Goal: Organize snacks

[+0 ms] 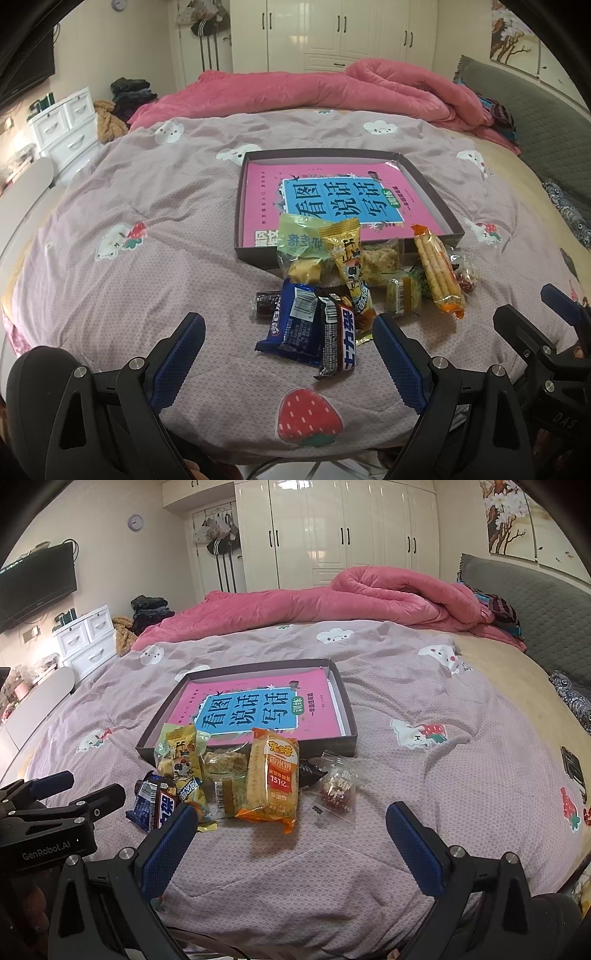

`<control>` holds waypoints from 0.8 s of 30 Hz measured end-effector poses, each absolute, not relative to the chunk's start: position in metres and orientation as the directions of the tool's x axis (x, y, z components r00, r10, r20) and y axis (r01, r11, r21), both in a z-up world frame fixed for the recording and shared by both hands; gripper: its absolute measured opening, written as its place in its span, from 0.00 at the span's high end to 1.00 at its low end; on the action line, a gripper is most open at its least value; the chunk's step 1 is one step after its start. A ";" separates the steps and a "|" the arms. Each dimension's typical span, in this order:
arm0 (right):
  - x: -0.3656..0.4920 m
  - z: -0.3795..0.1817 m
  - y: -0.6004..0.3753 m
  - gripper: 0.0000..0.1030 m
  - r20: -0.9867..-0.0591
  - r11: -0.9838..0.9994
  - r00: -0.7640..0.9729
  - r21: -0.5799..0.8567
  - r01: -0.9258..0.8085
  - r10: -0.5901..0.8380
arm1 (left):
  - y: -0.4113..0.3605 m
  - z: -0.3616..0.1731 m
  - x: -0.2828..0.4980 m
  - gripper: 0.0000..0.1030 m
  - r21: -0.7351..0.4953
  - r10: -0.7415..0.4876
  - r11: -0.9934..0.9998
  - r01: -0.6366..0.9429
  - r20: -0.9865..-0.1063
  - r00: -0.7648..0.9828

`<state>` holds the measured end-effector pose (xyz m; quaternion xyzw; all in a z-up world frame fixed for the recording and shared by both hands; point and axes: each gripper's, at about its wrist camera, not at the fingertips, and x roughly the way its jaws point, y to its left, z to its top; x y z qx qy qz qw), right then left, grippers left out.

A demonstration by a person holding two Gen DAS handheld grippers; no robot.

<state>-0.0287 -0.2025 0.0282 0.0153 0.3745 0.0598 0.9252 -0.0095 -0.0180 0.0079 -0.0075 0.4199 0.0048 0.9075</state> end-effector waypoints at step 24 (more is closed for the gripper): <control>-0.028 0.029 -0.204 0.00 -0.697 0.992 0.706 0.086 -0.093 0.127 | -0.019 0.004 -0.007 0.10 -0.013 -0.003 1.000 -0.012 -0.773 0.634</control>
